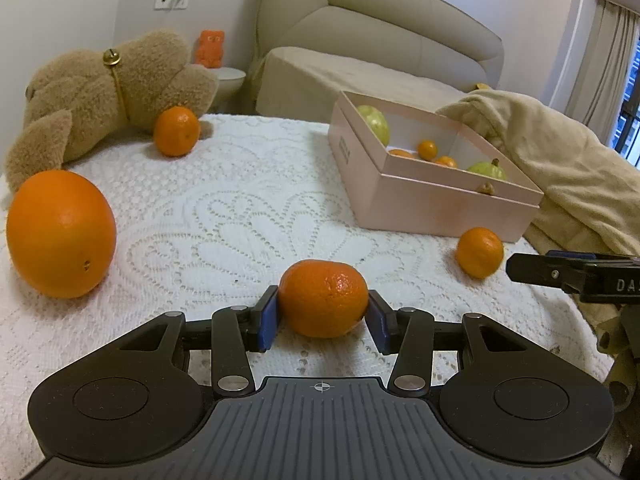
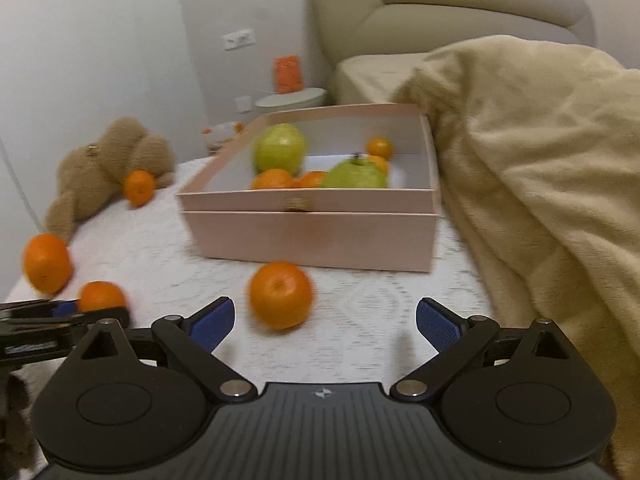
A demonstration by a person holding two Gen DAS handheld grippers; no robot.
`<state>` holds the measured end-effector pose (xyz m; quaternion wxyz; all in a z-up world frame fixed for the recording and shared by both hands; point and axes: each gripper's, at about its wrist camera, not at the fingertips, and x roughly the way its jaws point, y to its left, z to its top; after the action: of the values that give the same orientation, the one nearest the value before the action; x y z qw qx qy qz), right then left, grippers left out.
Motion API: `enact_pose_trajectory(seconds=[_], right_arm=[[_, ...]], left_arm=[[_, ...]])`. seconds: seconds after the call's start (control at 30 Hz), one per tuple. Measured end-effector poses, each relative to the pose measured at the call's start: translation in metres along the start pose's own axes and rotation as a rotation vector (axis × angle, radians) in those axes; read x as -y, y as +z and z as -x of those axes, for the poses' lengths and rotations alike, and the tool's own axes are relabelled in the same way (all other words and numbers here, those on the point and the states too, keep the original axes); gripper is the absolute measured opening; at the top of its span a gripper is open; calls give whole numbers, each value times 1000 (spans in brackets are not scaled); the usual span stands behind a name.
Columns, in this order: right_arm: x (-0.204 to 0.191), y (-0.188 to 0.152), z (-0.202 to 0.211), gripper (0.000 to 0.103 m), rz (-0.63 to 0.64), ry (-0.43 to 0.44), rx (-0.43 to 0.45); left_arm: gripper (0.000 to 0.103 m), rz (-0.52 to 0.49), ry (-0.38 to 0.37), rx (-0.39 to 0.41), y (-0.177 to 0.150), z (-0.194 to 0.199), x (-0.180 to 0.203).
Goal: Organize fruits
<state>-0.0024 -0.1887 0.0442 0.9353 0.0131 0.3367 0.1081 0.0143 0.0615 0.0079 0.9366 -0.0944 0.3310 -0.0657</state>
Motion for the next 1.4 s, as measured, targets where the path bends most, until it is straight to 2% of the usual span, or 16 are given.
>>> enact_pose_trajectory(seconds=[0.07,0.2,0.37,0.43,0.5,0.63,1.13,1.17,1.27,1.4], right_arm=[[-6,1,-2,98,18,15,3],[-16,6,-17,92,56,-44,-5],[-30,15,-43,71,97,-57,-57],[-38,13,-49,56,140,-95,-61],[-42,11,-49,43,154,-92,-66],[-39,10,-41,43,125,-57,-65],[-36,7,-31,43,124,-62,-60],[-36,7,-31,43,122,-63,-60],[-34,15,-25,43,98,-61,-35],[-38,69,9,43,85,-34,117]], left_arm=[[51,-2,3,0,0,0,1],[51,-11,12,-1,0,0,3],[51,-16,19,-3,0,0,5],[51,-16,20,-4,0,0,5],[51,-16,21,-5,0,0,5],[51,-18,24,-5,0,-1,5],[50,7,38,21,1,2,8],[50,4,34,32,3,5,9],[50,-26,9,130,26,22,17],[50,-69,-39,268,93,45,32]])
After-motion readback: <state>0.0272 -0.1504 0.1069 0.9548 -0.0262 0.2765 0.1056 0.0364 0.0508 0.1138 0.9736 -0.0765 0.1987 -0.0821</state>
